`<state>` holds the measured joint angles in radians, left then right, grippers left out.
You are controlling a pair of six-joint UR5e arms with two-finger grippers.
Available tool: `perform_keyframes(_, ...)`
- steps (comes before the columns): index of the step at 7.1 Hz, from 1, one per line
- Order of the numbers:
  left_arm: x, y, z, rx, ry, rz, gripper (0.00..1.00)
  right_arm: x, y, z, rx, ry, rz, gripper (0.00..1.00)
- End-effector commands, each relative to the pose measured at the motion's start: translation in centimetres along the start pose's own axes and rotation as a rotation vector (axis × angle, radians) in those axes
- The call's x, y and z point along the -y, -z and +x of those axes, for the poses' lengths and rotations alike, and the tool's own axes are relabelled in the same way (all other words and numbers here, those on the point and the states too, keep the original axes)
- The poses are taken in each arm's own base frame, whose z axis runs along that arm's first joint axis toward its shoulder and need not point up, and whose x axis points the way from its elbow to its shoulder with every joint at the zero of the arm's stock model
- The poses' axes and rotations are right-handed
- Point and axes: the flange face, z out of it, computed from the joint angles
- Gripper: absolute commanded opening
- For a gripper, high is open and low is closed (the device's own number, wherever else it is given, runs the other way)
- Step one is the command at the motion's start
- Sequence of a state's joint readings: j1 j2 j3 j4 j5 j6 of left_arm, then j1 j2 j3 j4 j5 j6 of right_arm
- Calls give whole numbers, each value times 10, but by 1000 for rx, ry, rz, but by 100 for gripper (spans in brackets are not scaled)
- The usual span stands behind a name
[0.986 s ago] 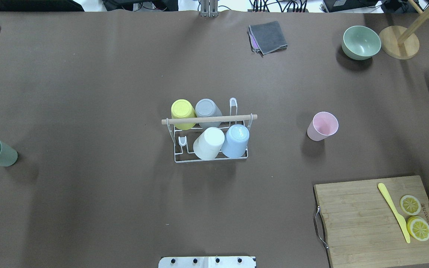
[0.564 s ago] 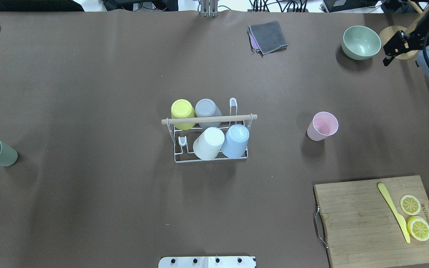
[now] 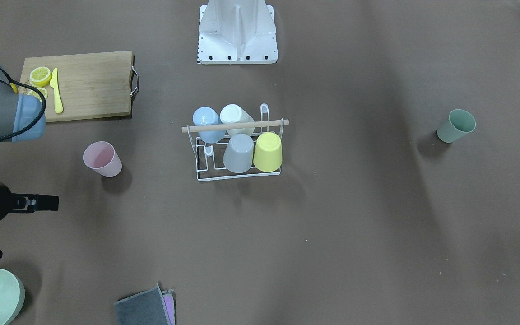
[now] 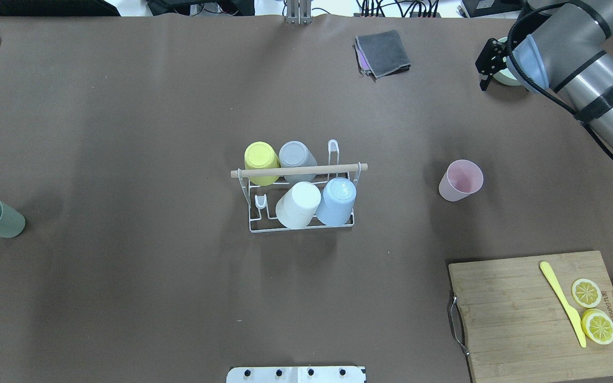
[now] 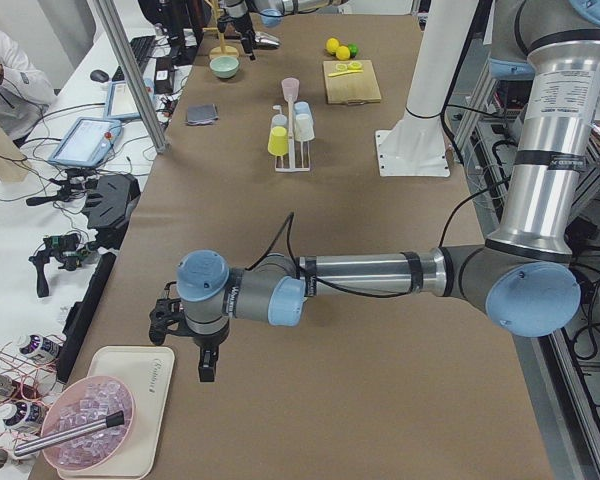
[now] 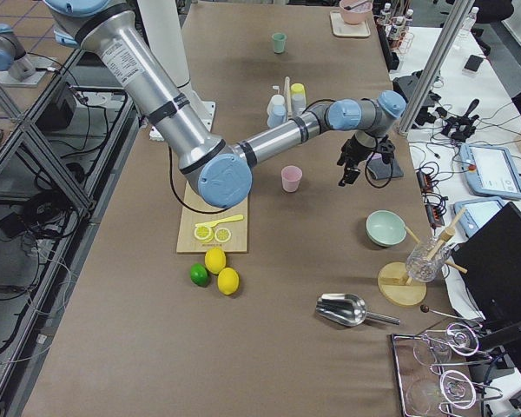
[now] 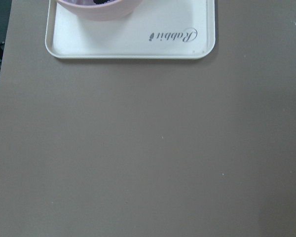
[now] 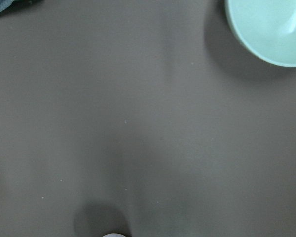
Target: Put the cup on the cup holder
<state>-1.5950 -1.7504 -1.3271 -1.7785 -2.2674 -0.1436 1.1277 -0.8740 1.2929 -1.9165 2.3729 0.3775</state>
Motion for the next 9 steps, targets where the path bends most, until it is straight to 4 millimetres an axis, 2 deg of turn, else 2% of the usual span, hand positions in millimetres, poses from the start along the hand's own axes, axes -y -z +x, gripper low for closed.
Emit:
perform_keyframes(1,41,-31,23,106,-32,-48,98,18,-30,-19,4,62,-77,100)
perform_keyframes(2,59,-46,50,128,-28,-126,98,23,-45,-12,23,76,-116,100)
perform_keyframes(3,76,-48,71,139,-11,-189,98,21,-60,-15,30,54,-162,100)
perform_keyframes(4,89,-43,84,151,14,-226,98,15,-74,-25,33,62,-196,100)
perform_keyframes(6,111,-26,136,186,63,-351,98,4,-105,-40,28,74,-241,100)
perform_keyframes(7,117,-17,156,195,89,-401,98,-4,-126,-47,37,71,-283,100)
perform_keyframes(9,127,-8,183,191,109,-453,98,-11,-137,-49,45,29,-341,100)
